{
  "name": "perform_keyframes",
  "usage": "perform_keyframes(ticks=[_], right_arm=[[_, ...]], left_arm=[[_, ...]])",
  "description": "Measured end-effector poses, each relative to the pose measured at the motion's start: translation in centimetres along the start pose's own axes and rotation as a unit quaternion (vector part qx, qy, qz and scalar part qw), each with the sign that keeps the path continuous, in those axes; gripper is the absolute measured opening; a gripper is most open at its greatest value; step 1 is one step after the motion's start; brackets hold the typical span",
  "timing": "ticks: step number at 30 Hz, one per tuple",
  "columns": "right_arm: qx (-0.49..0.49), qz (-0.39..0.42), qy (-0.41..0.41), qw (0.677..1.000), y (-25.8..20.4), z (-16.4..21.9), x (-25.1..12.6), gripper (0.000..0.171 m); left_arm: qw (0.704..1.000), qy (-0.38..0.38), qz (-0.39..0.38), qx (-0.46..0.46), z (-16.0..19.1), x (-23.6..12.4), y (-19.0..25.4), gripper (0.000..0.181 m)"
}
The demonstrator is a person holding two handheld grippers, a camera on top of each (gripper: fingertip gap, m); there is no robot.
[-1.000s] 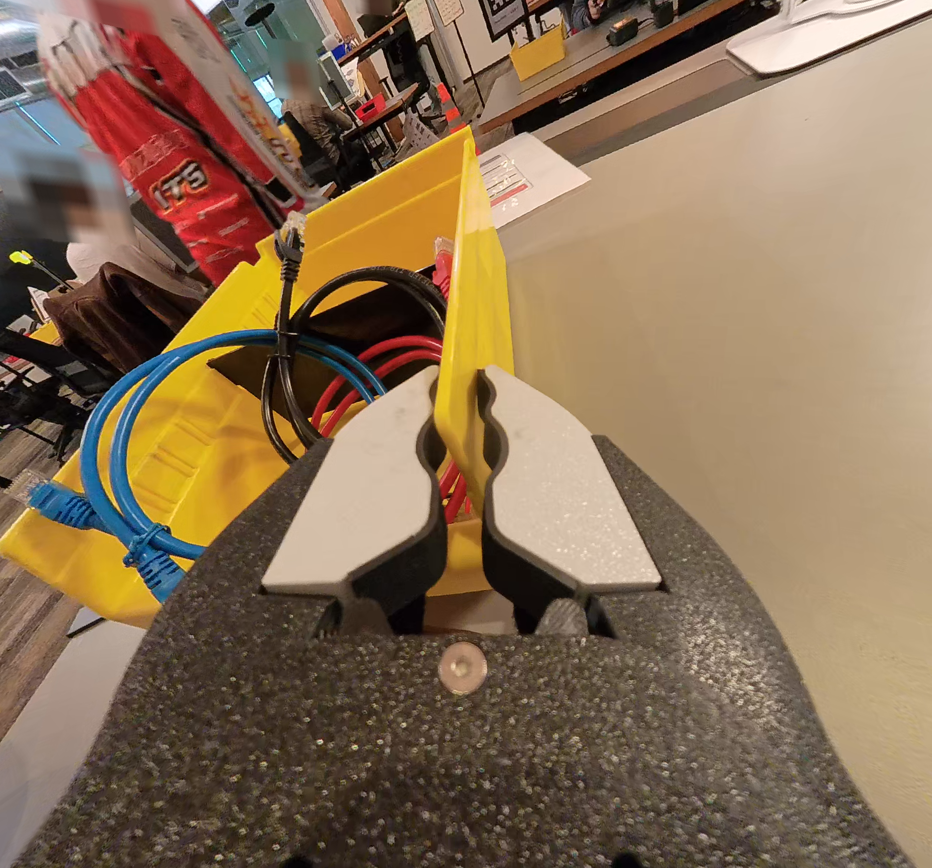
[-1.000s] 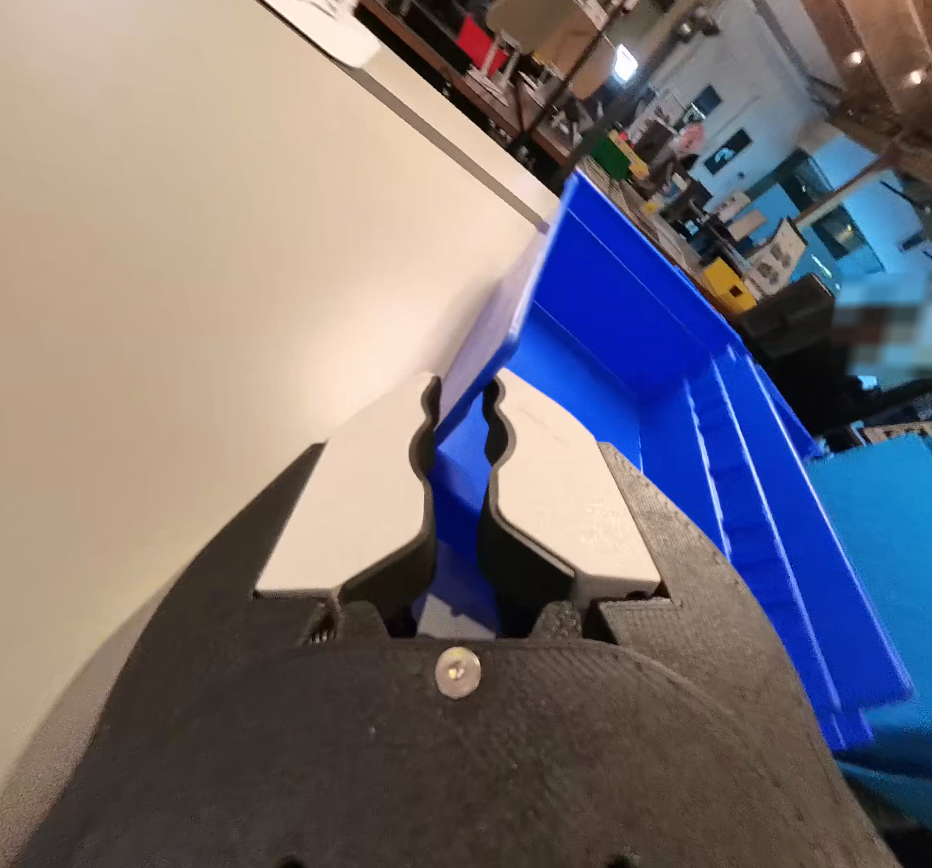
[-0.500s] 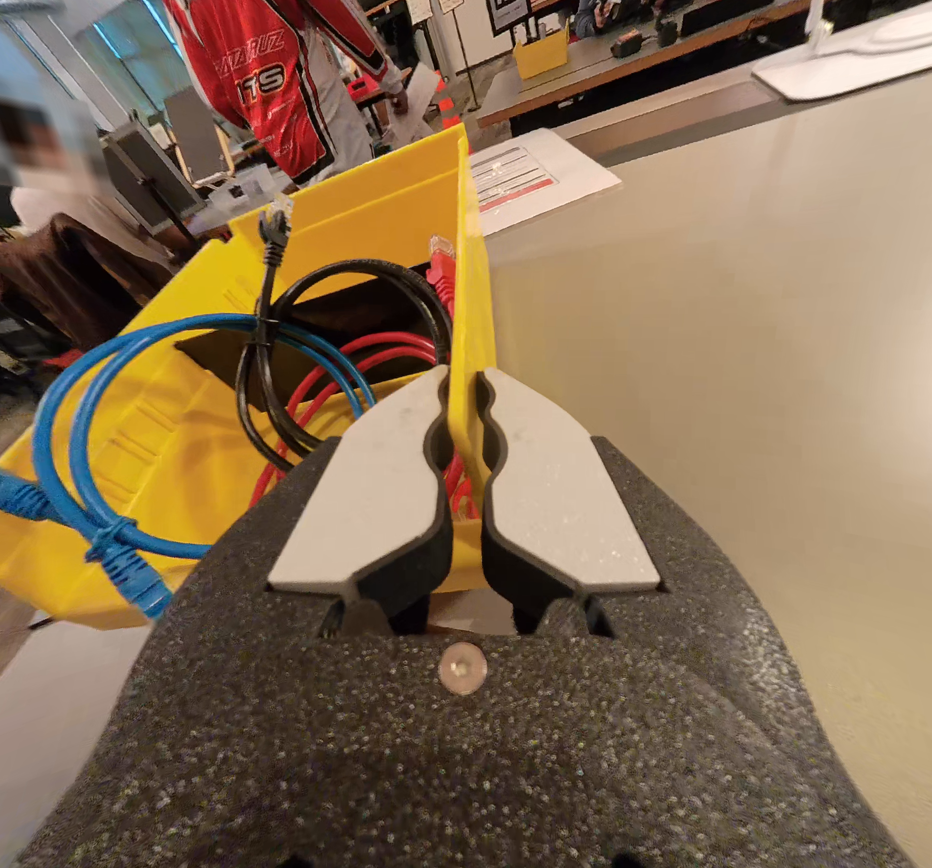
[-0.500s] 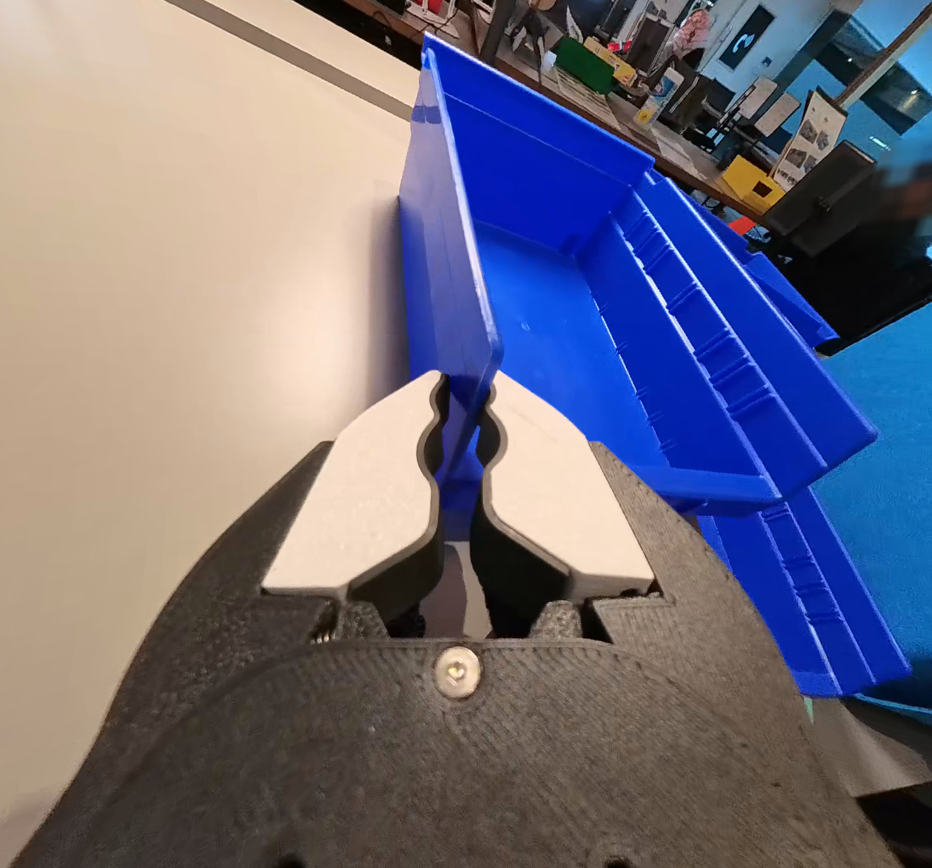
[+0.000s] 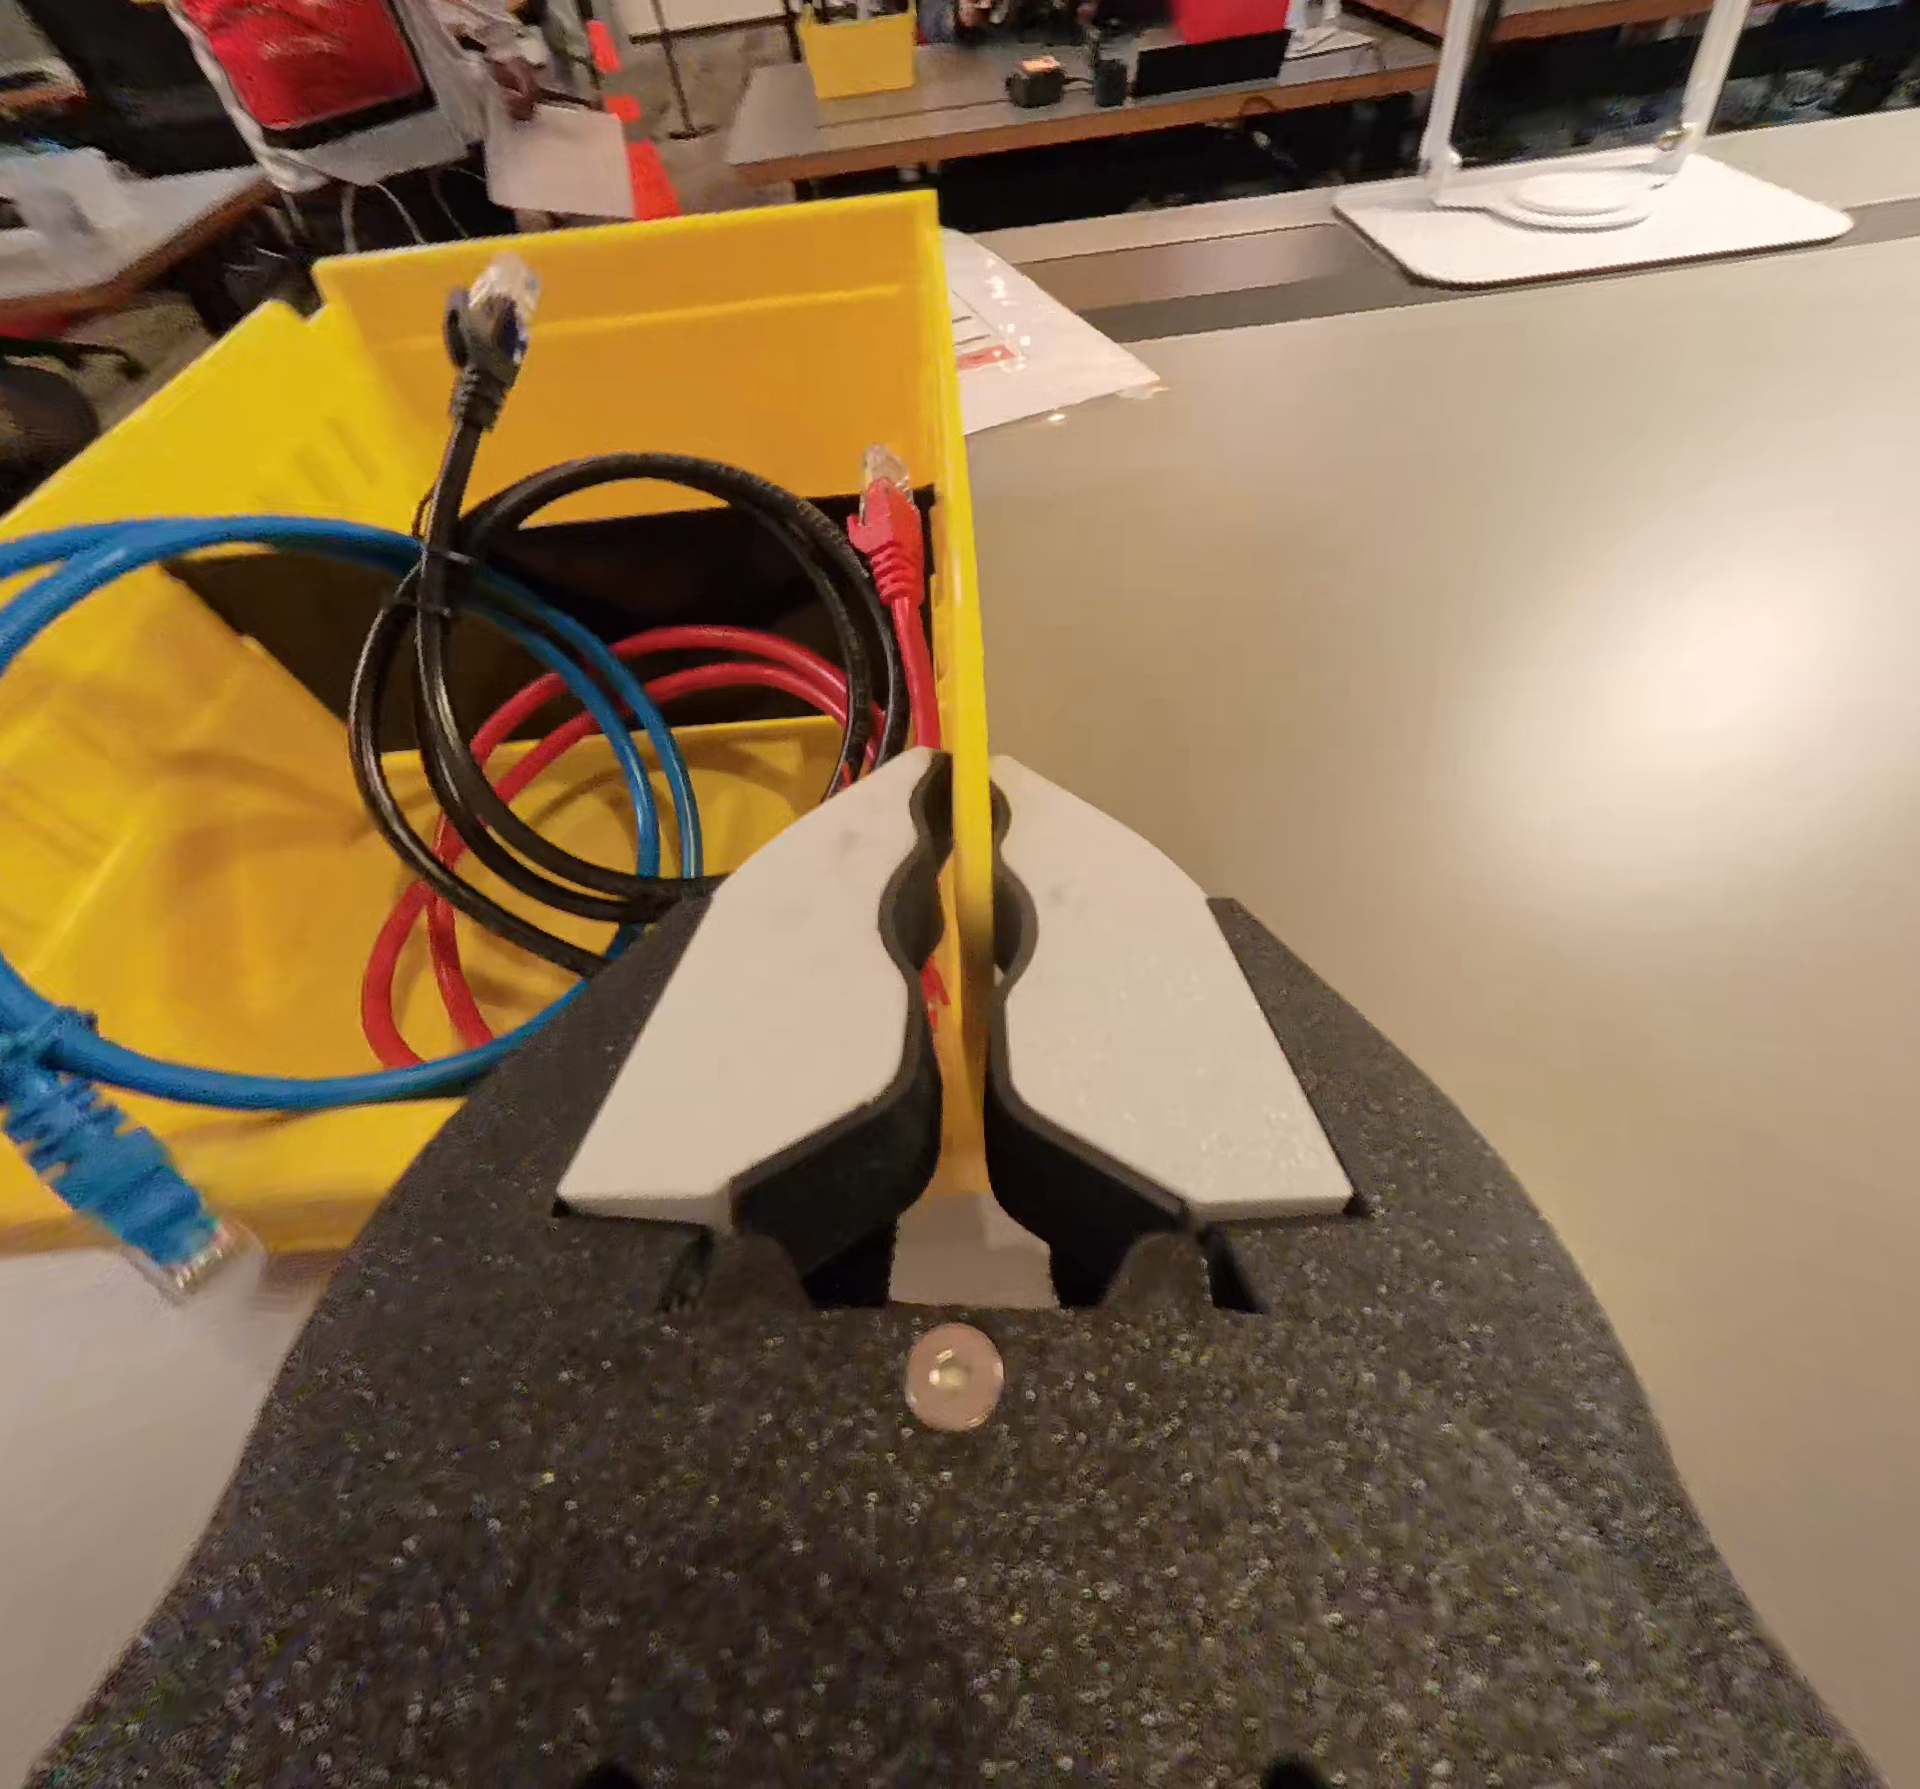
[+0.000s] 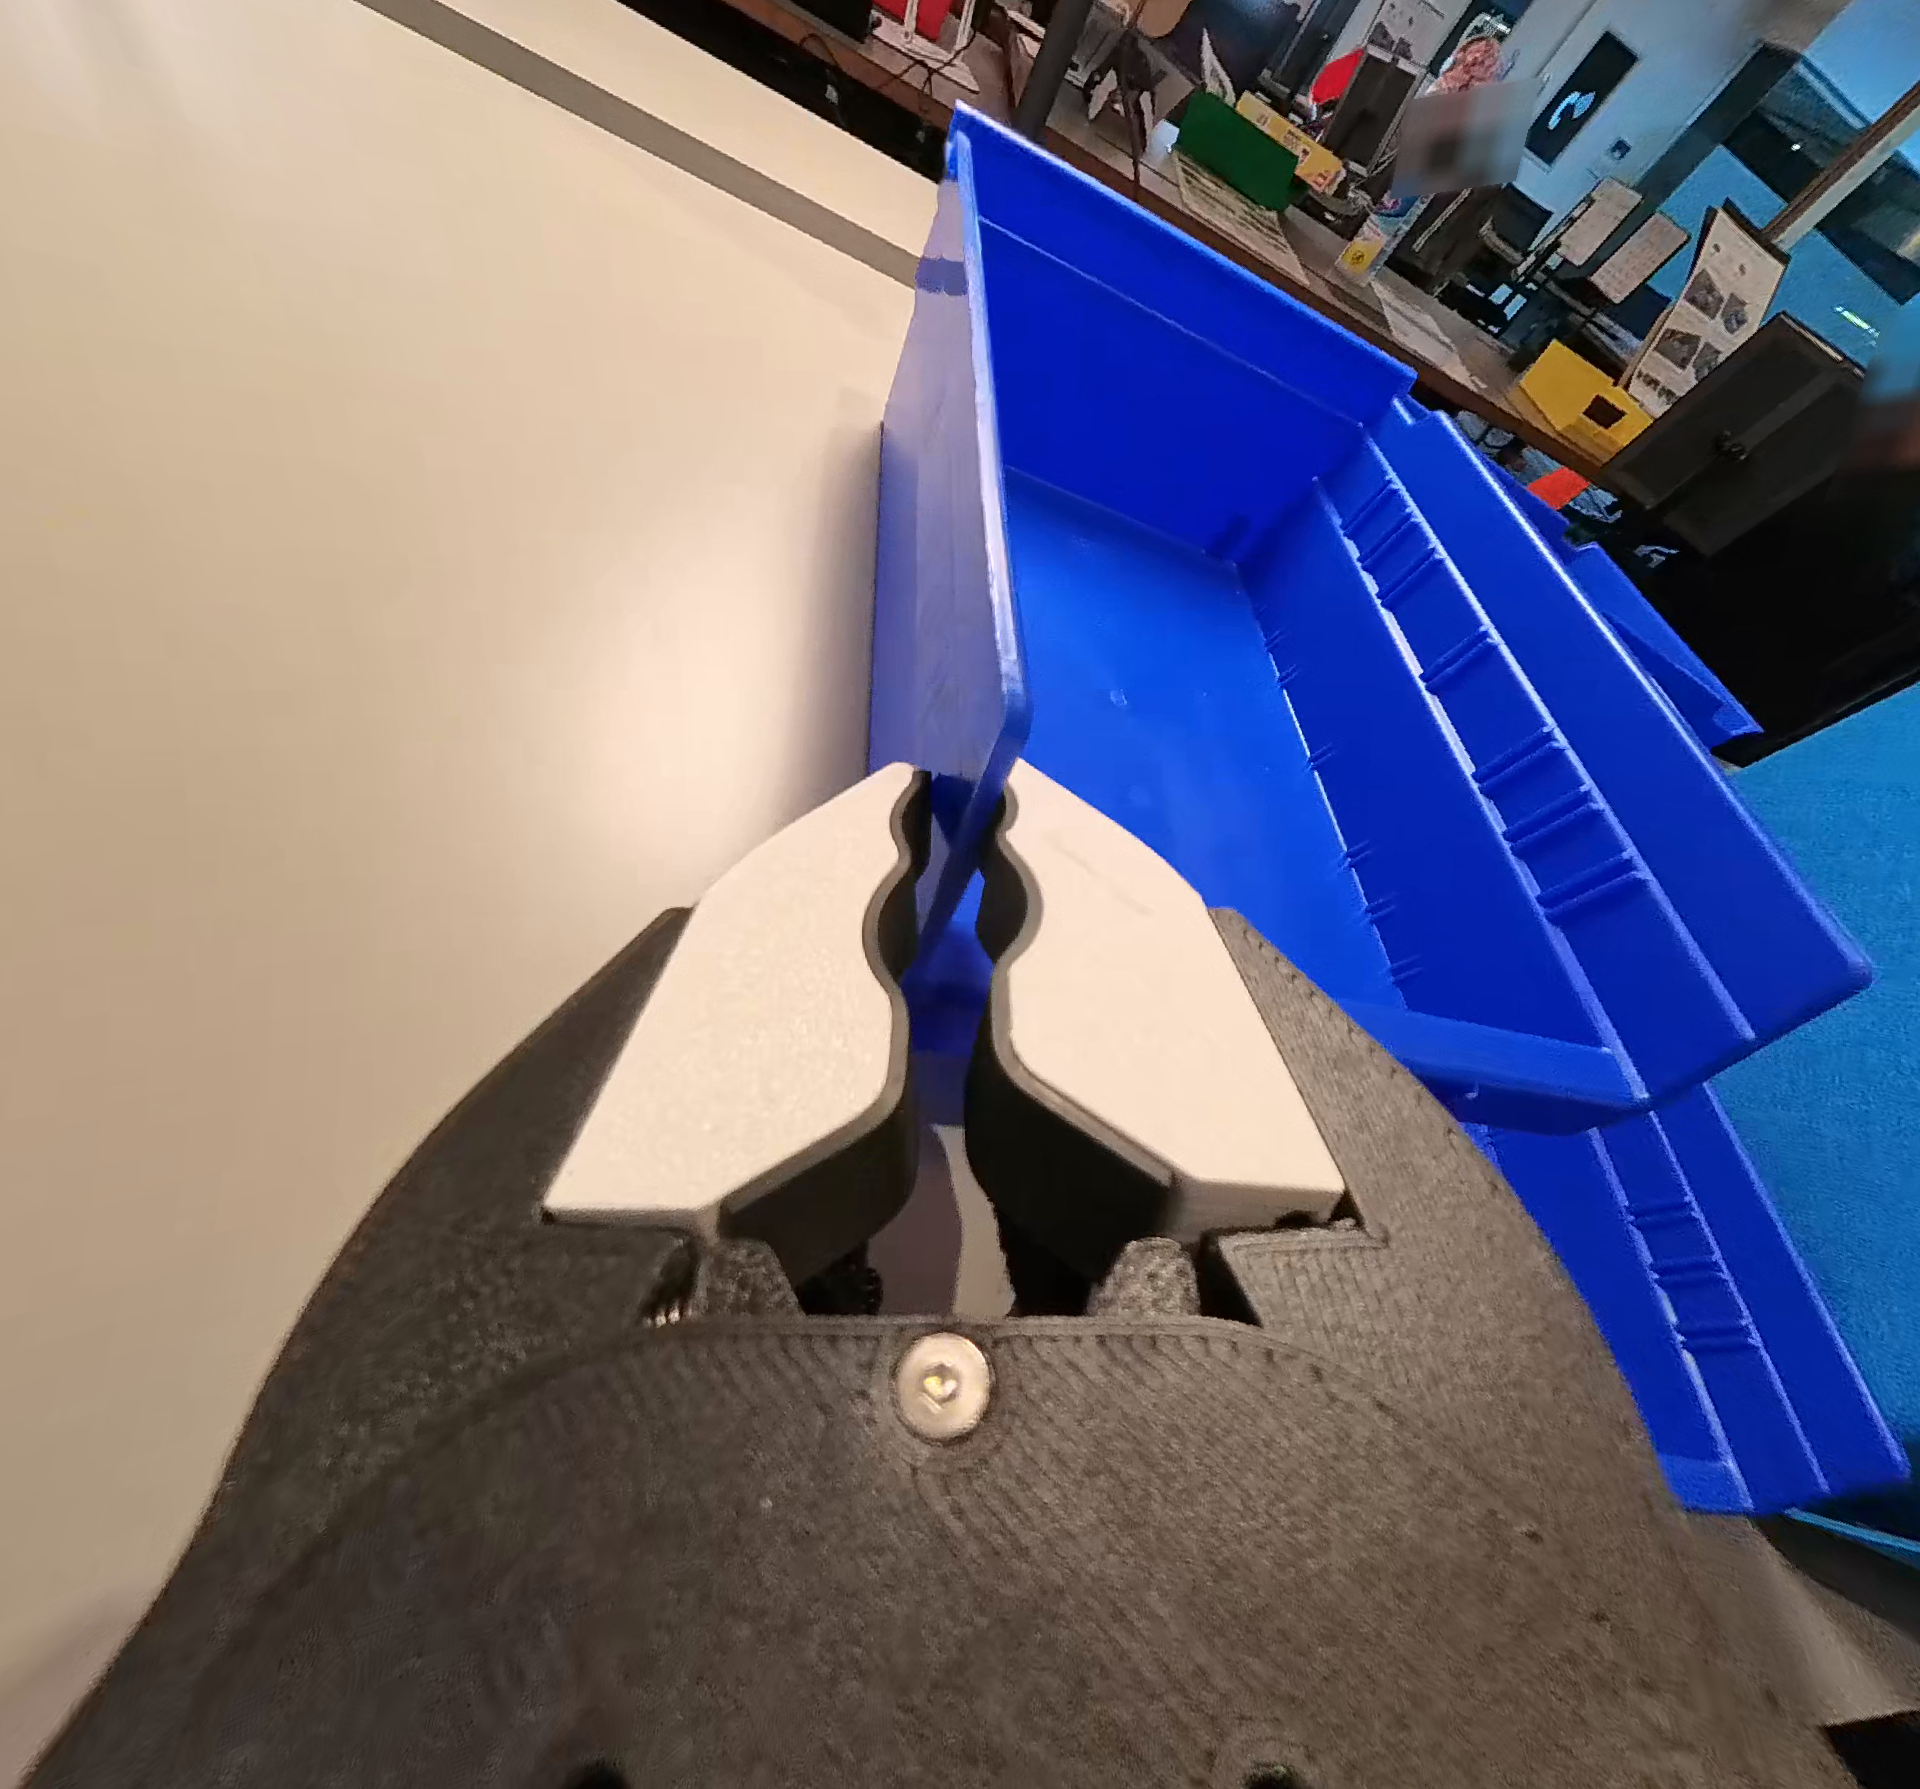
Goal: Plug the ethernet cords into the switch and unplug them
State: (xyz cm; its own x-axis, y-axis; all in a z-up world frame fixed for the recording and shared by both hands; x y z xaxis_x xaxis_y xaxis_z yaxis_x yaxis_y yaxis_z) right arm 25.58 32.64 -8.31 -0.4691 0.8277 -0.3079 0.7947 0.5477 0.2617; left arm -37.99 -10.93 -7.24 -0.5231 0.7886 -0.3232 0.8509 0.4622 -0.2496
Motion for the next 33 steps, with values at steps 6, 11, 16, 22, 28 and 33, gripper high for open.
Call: perform_keyframes(ticks=[6, 11, 16, 22, 28, 33], right_arm=[[0.007, -0.006, -0.001, 1.0, 0.7, 0.2, 0.1, 0.008], [0.001, -0.004, 0.0, 1.0, 0.7, 0.2, 0.1, 0.008], [-0.006, 0.001, 0.001, 1.0, 0.8, 0.1, 0.4, 0.008], [-0.012, -0.004, 0.004, 1.0, 0.8, 0.1, 0.4, 0.008], [-0.027, 0.002, -0.024, 0.999, 1.0, 1.6, -1.5, 0.028], [-0.041, -0.008, 0.012, 0.999, 0.1, 1.1, -5.8, 0.025]], left_arm=[[0.996, 0.011, 0.086, -0.006, 0.7, -0.7, -1.4, 0.003], [0.998, 0.006, 0.066, -0.025, 0.6, -0.6, -1.3, 0.004], [1.0, -0.002, -0.017, 0.004, -0.1, 0.7, -0.5, 0.003], [1.0, -0.002, -0.017, 0.017, -0.3, 1.3, -0.6, 0.004], [0.998, 0.043, 0.042, -0.017, -3.0, -3.2, 0.5, 0.059], [0.997, 0.064, -0.034, 0.003, -6.9, -6.8, -4.7, 0.046]])
Point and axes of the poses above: each gripper's, where its closed fingertips meet, x out along the fingers, z out of its underside, y = z × x across the jaws, the point moved 1 cm from there along -x, back along the fingers, and after that the axes turned 10 degrees about x, right-handed, at the moved point
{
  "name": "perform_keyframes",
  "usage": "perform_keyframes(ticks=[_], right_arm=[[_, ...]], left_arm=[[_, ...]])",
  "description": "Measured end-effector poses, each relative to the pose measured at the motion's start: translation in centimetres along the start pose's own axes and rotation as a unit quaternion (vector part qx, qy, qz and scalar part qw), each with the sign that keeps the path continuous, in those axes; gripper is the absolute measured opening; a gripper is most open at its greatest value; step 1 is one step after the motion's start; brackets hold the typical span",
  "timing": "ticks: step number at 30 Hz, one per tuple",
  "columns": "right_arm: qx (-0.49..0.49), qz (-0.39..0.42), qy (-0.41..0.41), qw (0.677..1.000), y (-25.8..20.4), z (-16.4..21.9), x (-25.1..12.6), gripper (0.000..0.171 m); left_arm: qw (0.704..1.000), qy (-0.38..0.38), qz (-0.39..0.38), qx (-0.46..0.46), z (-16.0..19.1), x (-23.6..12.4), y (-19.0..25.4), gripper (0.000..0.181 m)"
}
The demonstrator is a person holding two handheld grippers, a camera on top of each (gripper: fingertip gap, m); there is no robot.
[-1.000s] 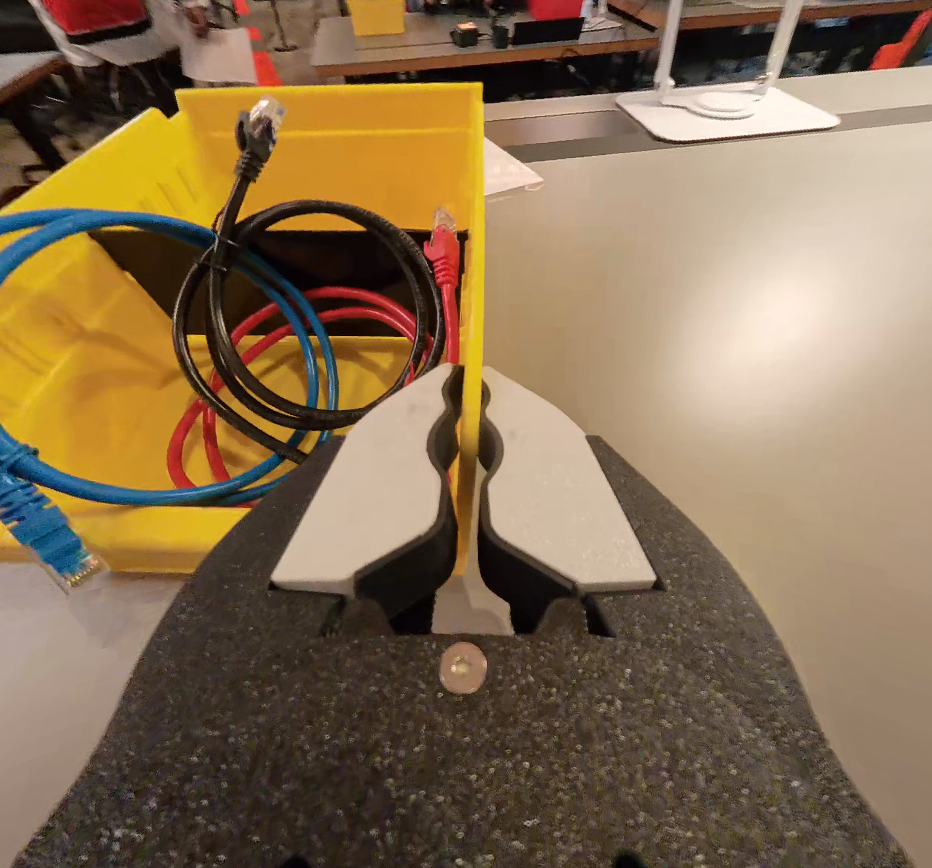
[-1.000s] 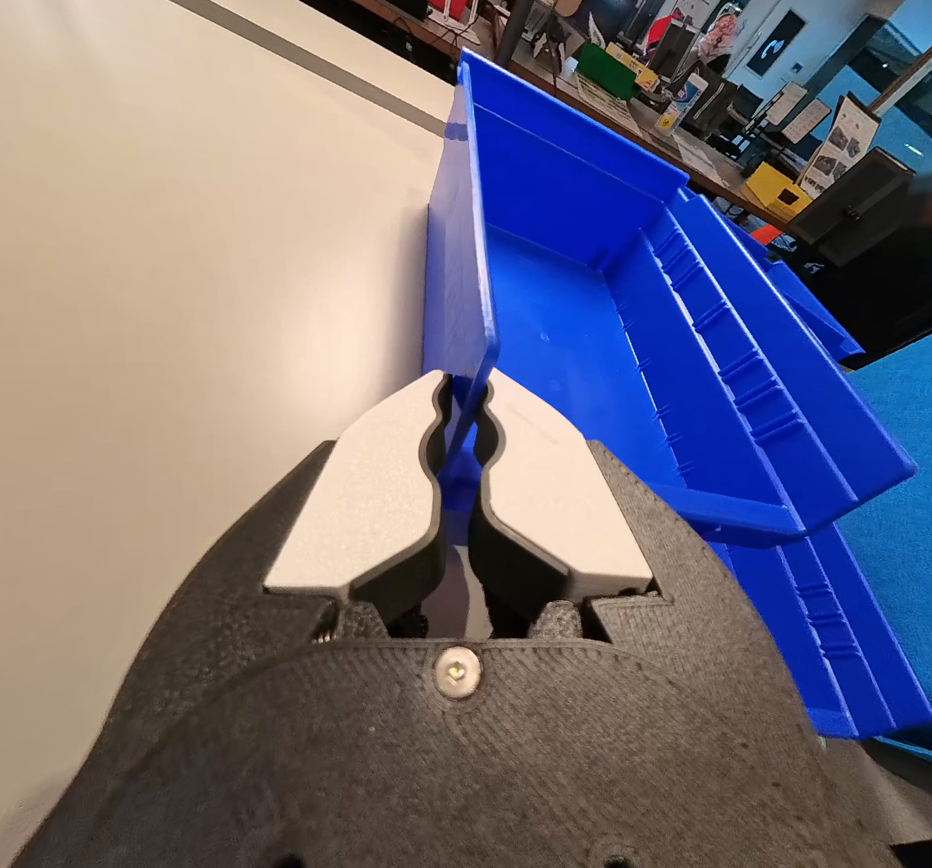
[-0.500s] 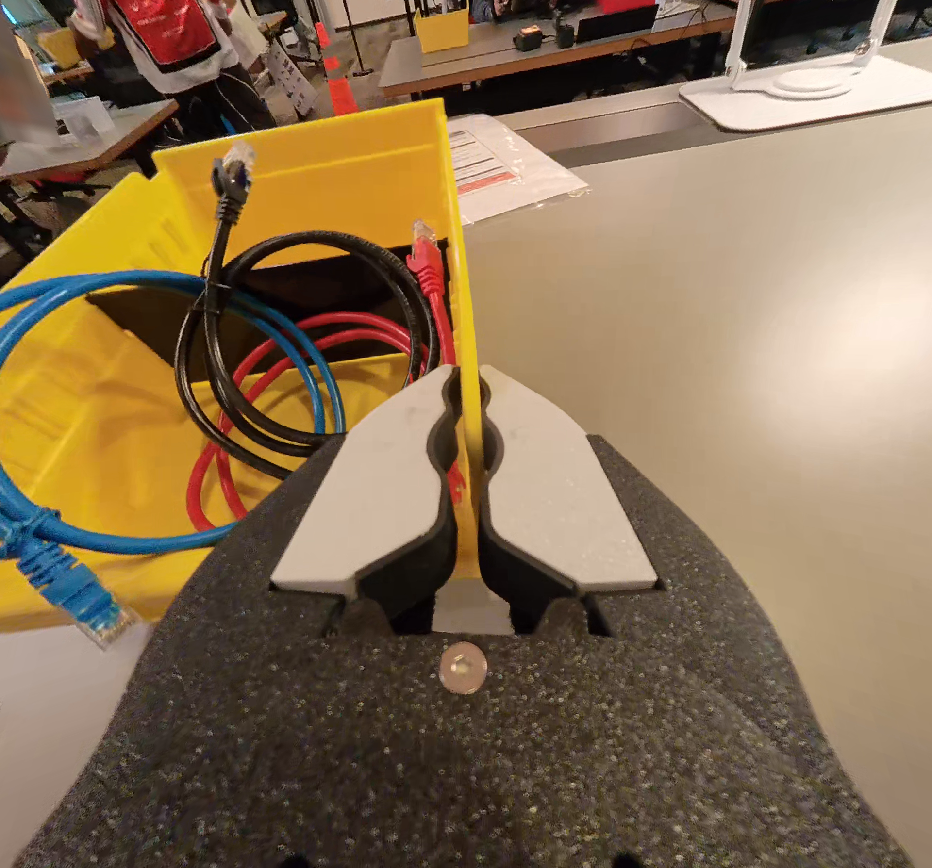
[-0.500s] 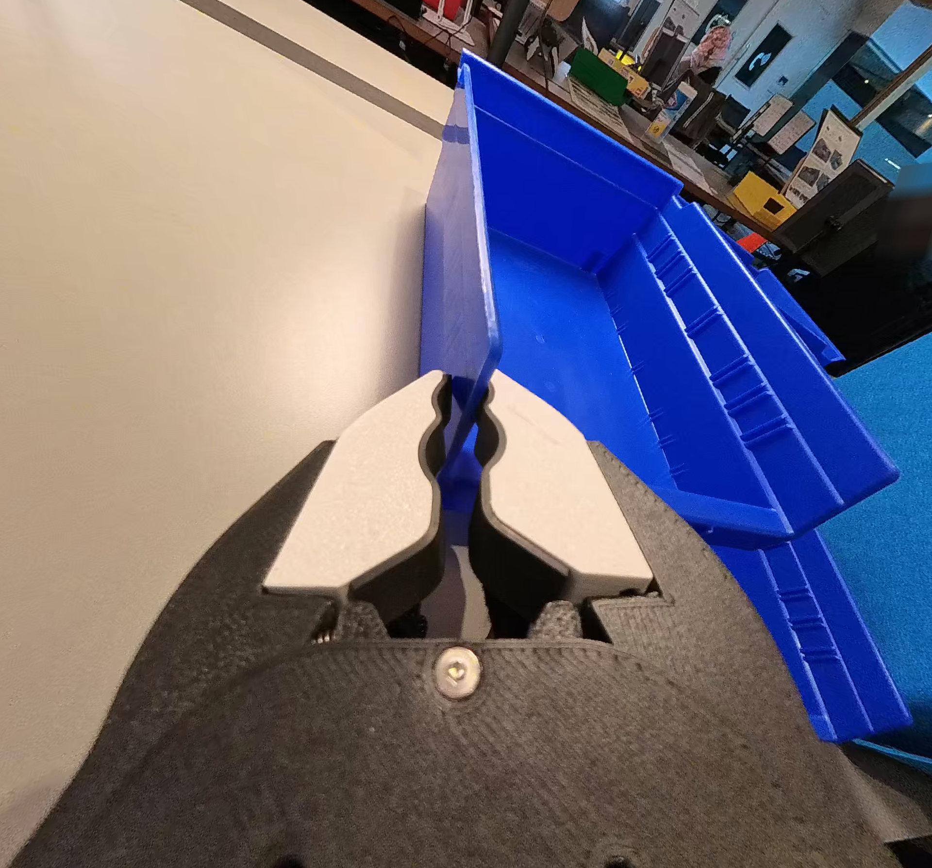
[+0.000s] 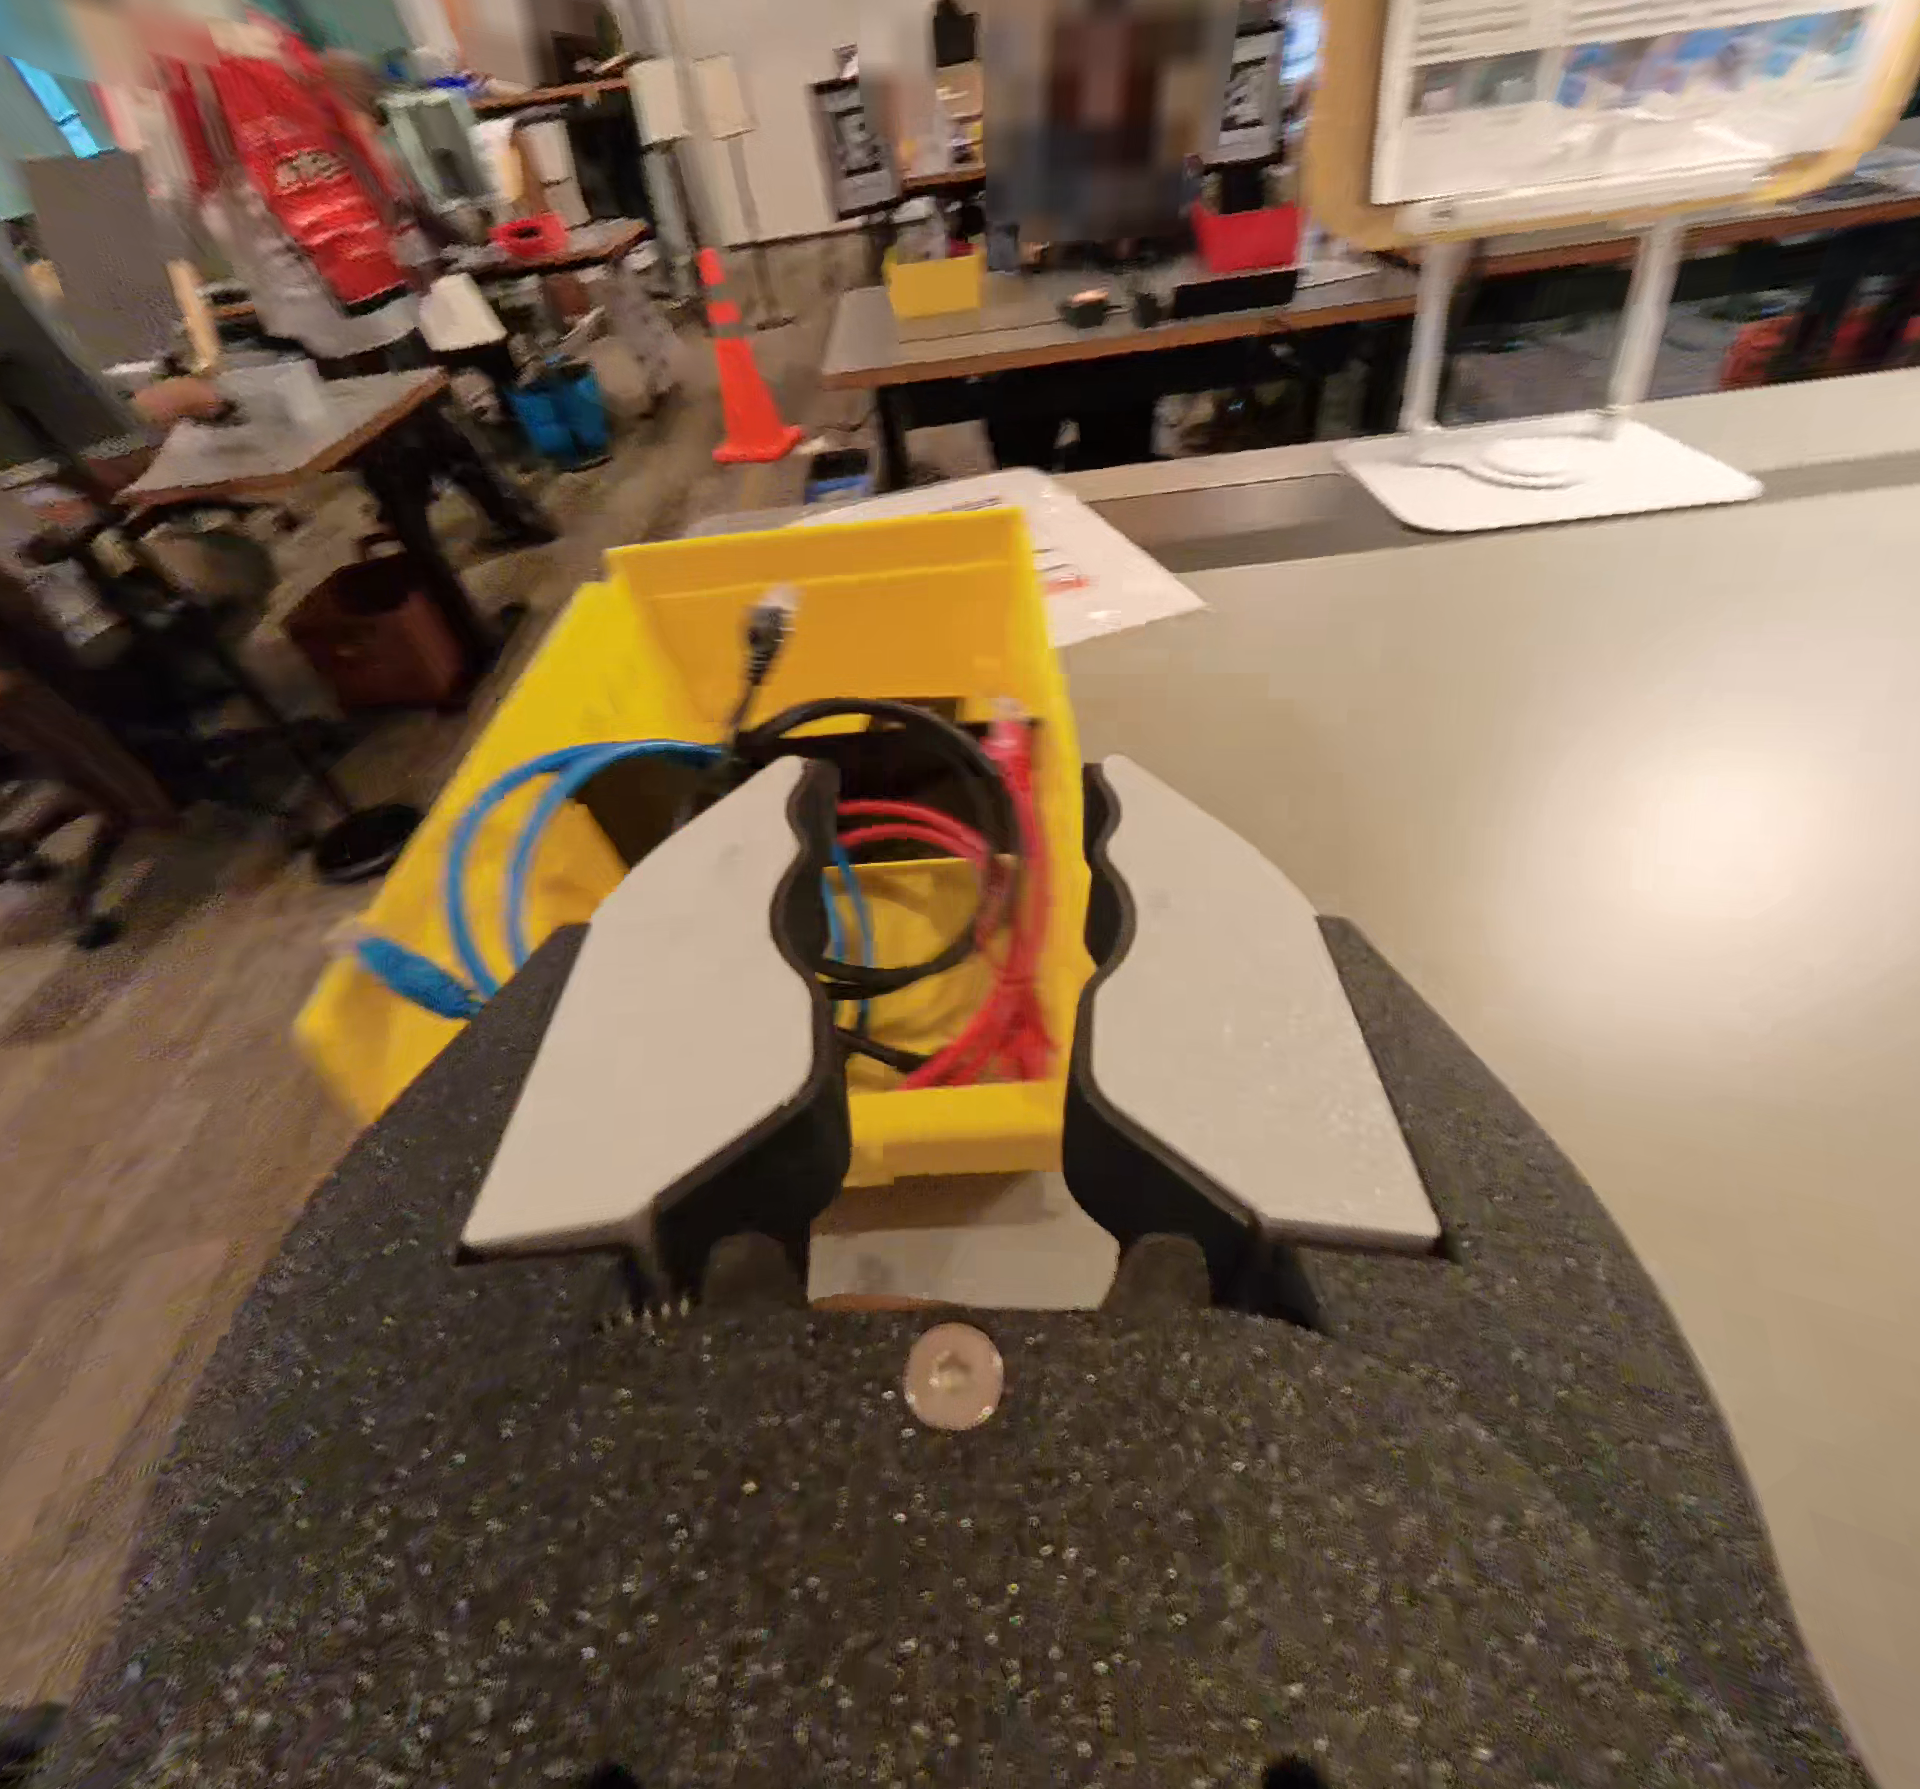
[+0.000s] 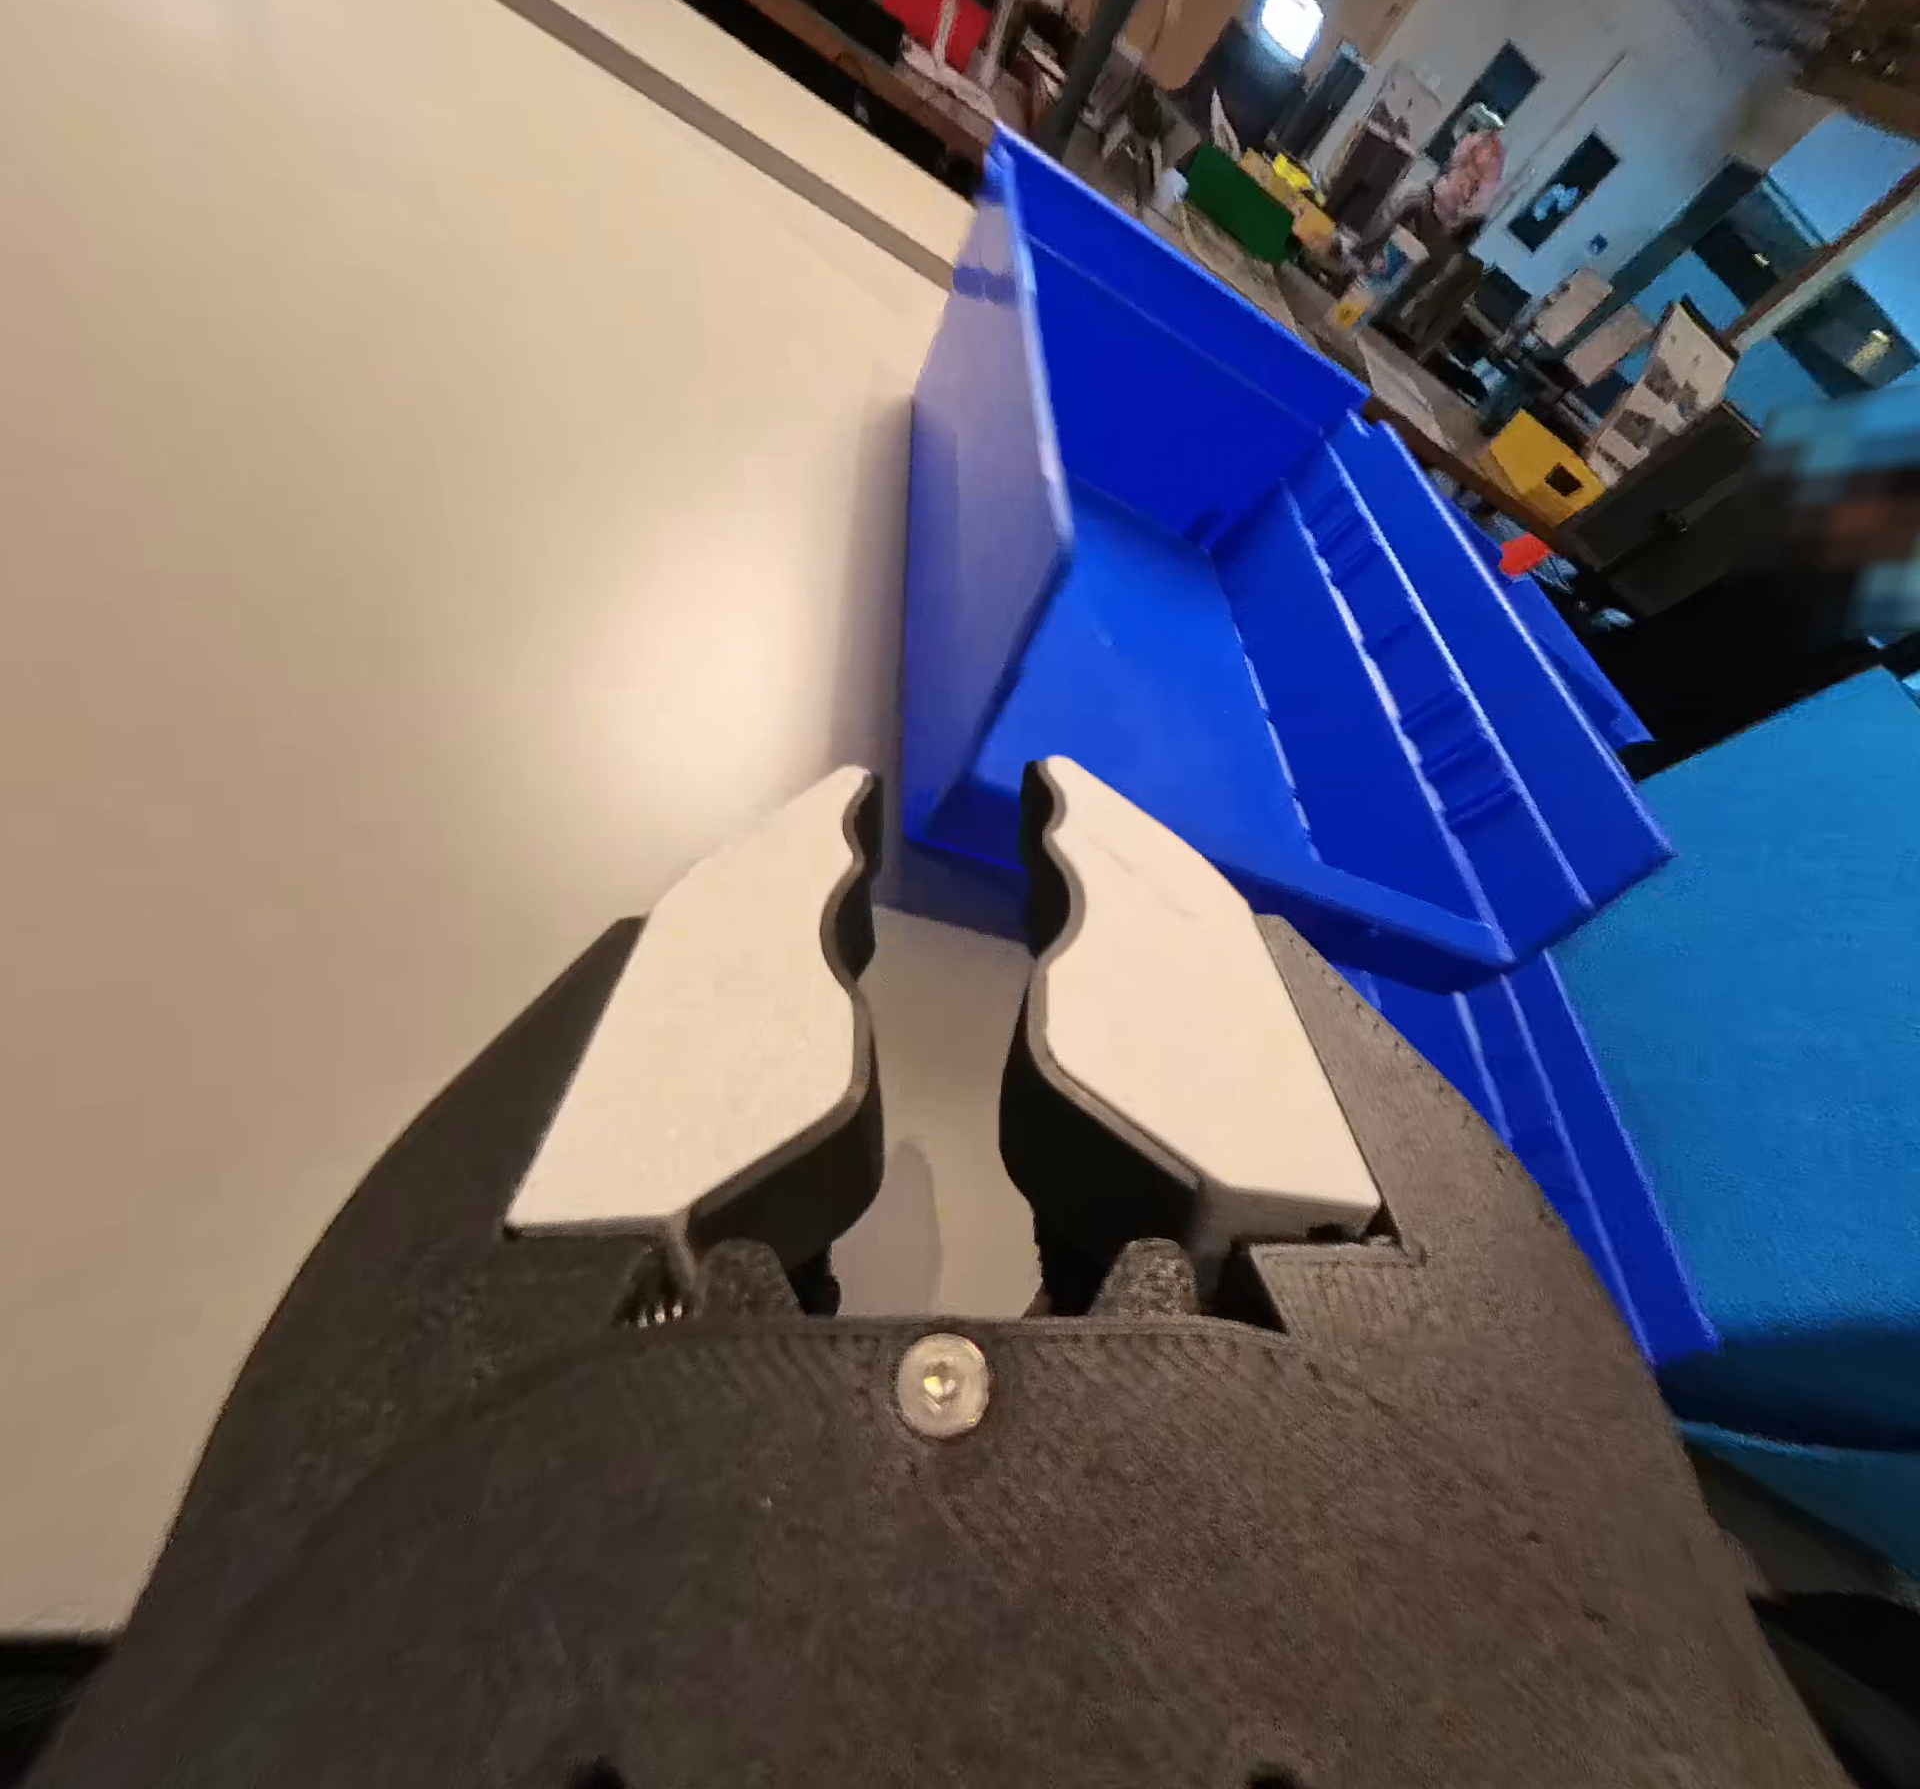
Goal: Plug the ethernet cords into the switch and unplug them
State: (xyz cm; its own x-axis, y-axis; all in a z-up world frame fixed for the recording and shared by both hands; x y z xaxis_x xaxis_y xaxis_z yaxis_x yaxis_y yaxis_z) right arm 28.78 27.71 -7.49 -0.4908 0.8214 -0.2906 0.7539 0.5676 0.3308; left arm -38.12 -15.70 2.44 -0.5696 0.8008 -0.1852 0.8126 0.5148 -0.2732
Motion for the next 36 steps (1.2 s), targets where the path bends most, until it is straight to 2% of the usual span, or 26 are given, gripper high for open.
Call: perform_keyframes(ticks=[3, 5, 7, 10, 12, 17, 19, 21, 22, 26, 29, 33, 36], right_arm=[[-0.019, -0.06, 0.023, 0.998, -4.2, -1.3, -0.8, 0.025], [-0.045, -0.086, 0.03, 0.995, -7.1, -2.1, -0.7, 0.025], [-0.069, -0.108, 0.03, 0.991, -9.5, -2.6, -0.5, 0.025], [-0.086, -0.133, 0.032, 0.987, -12.1, -3.1, -0.1, 0.025], [-0.093, -0.148, 0.029, 0.984, -13.2, -3.1, 0.3, 0.025], [-0.159, -0.145, 0.003, 0.977, -14.5, -1.8, 1.5, 0.025], [-0.183, -0.146, -0.006, 0.972, -15.0, -1.3, 1.6, 0.025], [-0.2, -0.14, -0.008, 0.97, -15.2, -1.1, 1.7, 0.024], [-0.204, -0.135, -0.006, 0.97, -15.2, -1.1, 1.7, 0.023], [-0.208, -0.137, 0.0, 0.969, -15.3, -1.1, 1.6, 0.023], [-0.211, -0.139, 0.001, 0.968, -15.3, -1.1, 1.5, 0.022], [-0.216, -0.132, 0.0, 0.967, -15.3, -1.1, 1.7, 0.019], [-0.223, -0.12, 0.001, 0.967, -15.2, -1.1, 1.9, 0.017]], left_arm=[[0.995, -0.097, -0.005, -0.013, 1.8, 4.1, -2.7, 0.048], [0.979, -0.202, 0.009, 0.005, 4.7, 7.2, -3.3, 0.051], [0.963, -0.268, 0.0, 0.016, 6.7, 9.5, -4.0, 0.051], [0.944, -0.328, -0.03, 0.023, 8.5, 11.8, -5.1, 0.052], [0.933, -0.357, -0.049, 0.007, 9.7, 12.9, -6.0, 0.069], [0.907, -0.419, -0.017, -0.032, 13.8, 14.1, -5.7, 0.078], [0.9, -0.433, -0.008, -0.045, 14.5, 13.9, -5.7, 0.074], [0.904, -0.425, 0.005, -0.04, 14.4, 13.8, -5.3, 0.057], [0.905, -0.424, 0.003, -0.033, 14.3, 13.6, -5.4, 0.041], [0.922, -0.385, 0.008, -0.032, 12.9, 12.8, -5.5, 0.014], [0.94, -0.34, 0.0, -0.004, 9.9, 11.4, -5.9, 0.013], [0.964, -0.26, -0.027, 0.044, 3.2, 8.5, -6.5, 0.012], [0.981, -0.178, -0.034, 0.073, -3.4, 6.2, -5.5, 0.011]])
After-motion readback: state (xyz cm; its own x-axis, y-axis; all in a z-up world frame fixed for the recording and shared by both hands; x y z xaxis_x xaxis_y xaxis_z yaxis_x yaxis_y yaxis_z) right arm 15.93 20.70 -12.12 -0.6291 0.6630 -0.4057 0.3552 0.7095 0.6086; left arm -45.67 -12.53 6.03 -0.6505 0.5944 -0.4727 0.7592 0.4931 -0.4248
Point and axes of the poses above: each gripper's, where its closed fingertips meet, x out along the fingers, z out of its underside, y = z × x across the jaws, the point moved 1 cm from there along -x, back along the fingers, and after that the axes turned 10 degrees about x, right-handed, at the moved point
